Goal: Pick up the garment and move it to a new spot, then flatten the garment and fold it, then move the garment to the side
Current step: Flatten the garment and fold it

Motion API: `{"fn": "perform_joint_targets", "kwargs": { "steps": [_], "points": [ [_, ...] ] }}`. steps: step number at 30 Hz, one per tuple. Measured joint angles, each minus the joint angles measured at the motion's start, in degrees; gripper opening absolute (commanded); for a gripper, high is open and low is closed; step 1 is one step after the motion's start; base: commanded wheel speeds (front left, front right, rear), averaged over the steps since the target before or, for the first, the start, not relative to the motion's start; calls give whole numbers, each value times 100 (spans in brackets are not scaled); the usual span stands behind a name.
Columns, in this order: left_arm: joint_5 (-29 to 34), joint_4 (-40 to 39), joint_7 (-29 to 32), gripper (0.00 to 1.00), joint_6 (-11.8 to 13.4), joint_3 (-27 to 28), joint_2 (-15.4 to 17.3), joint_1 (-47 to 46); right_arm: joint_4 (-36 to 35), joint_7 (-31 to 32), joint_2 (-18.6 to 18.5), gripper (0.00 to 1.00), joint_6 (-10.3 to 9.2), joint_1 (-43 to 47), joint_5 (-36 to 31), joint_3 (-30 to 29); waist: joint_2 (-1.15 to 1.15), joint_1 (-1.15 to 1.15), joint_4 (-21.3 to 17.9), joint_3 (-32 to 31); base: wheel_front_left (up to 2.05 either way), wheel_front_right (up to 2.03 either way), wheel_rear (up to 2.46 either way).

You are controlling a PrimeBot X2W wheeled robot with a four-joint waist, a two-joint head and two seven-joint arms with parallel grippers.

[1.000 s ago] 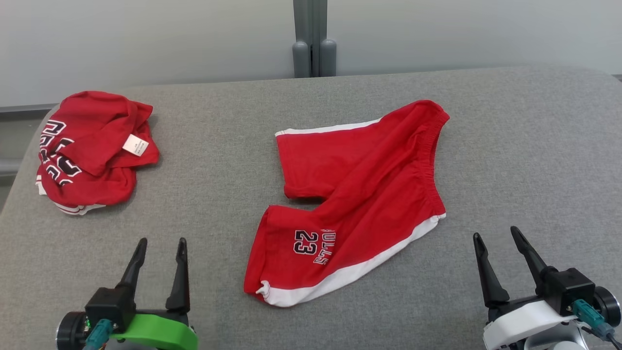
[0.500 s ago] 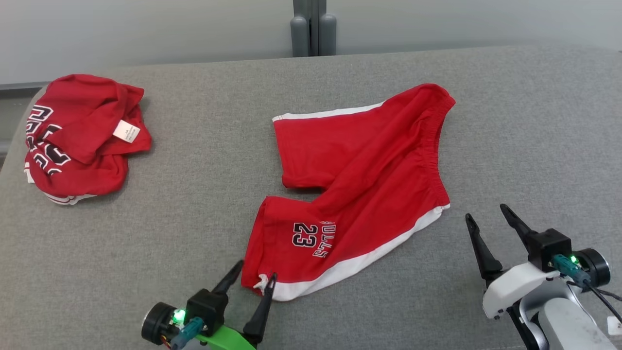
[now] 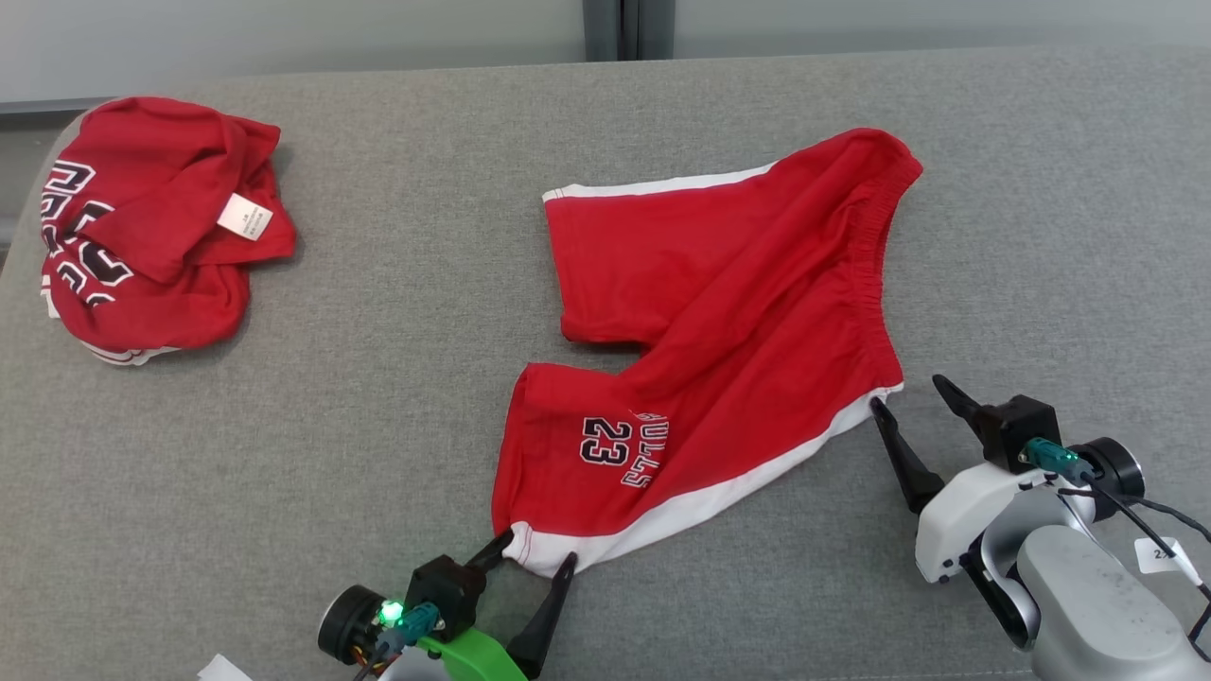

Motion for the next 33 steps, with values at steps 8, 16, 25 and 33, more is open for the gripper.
{"fn": "perform_joint_targets", "kwargs": {
  "steps": [8,16,25,33],
  "points": [
    [-397,48,-5,33,-4,-103,-42,-176,305,0,-93,100,0,-437,297,517,0,0,143,187,0,0,0],
    [-777,-29,-3,0,-3,-103,-137,-276,60,1,-201,0,1,-616,560,803,0,0,222,293,0,0,0],
    [-1059,-869,0,0,-4,794,-88,-158,-1103,1,-425,0,1,118,470,242,0,0,64,152,0,0,0],
    [-1312,-1463,40,0,-4,846,241,-1417,-1513,23,-430,0,0,-935,625,291,0,0,-223,298,0,0,0]
  ]
}}
